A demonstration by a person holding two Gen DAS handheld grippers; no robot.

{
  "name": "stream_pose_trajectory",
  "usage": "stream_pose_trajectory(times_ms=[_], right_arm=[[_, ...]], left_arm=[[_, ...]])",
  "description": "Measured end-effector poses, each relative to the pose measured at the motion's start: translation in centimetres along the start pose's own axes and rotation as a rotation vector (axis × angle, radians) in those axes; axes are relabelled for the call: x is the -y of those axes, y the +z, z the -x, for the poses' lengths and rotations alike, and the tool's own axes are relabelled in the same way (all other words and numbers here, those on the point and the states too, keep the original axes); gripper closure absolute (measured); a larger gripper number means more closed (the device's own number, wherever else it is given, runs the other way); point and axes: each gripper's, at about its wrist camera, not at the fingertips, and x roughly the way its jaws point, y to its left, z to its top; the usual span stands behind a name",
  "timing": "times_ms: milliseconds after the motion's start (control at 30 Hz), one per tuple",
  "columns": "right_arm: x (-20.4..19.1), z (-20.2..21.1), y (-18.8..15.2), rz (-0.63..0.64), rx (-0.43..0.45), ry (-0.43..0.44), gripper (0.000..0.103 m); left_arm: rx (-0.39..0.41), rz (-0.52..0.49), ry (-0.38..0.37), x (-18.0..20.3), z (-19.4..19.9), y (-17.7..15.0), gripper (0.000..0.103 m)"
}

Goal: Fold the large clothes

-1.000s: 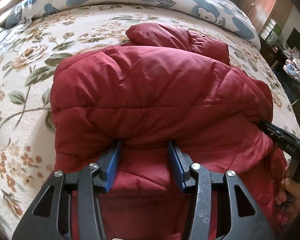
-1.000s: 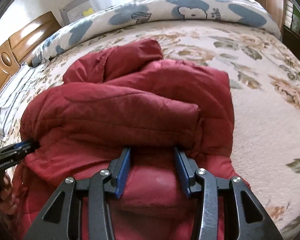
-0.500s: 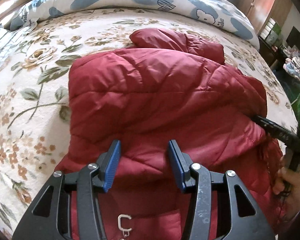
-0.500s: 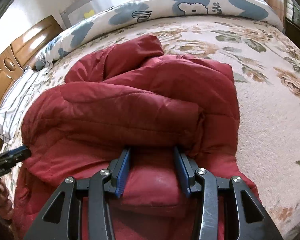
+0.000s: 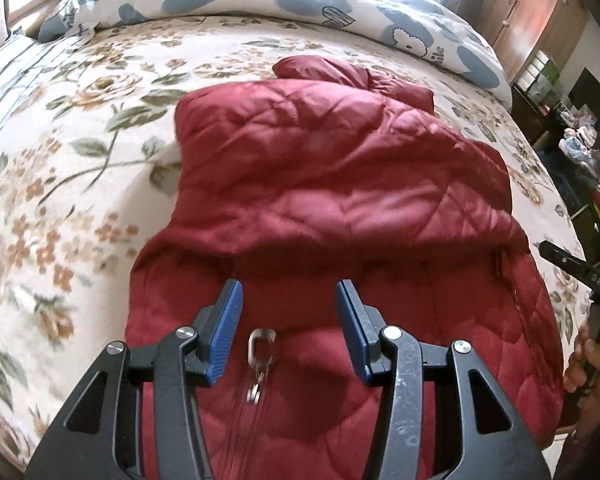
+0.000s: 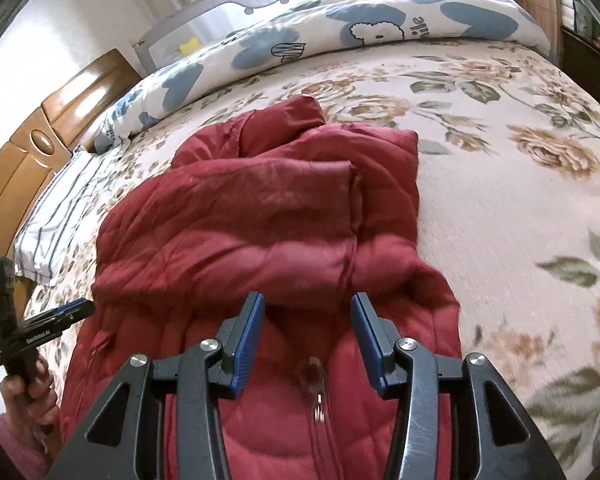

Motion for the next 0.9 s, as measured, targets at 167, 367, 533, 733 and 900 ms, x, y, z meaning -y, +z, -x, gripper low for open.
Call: stream_pose_trajectory(times_ms=[167, 367, 533, 733, 900], right_arm=[[-0.1, 1.1, -1.7, 0.006, -0.016, 0.01, 0.053], [-0.3, 2.1, -3.8, 0.011, -0.031, 0.015, 0.05], [0.0, 3.1, -5.1, 0.0, -0.036, 0.018, 0.048], [0.1, 3.8, -6.2, -0.009, -0.045, 0.016, 0.047], [0.0, 4.5, -7.1, 0.003, -0.054, 0.007, 0.047]], left_arm=[[-0.005, 0.014, -0.004, -0.7, 1.2, -1.8, 0.056], [-0.018, 0.04, -0.004, -1.6, 1.9, -3.6, 0.055], [-0.027, 0.057, -0.006, -2.0, 2.1, -4.9, 0.055], [-0.038, 0.059, -0.005, -2.3, 2.5, -6.0, 0.055], [-0.039, 0.07, -0.003, -2.8, 3.2, -6.9, 0.051]])
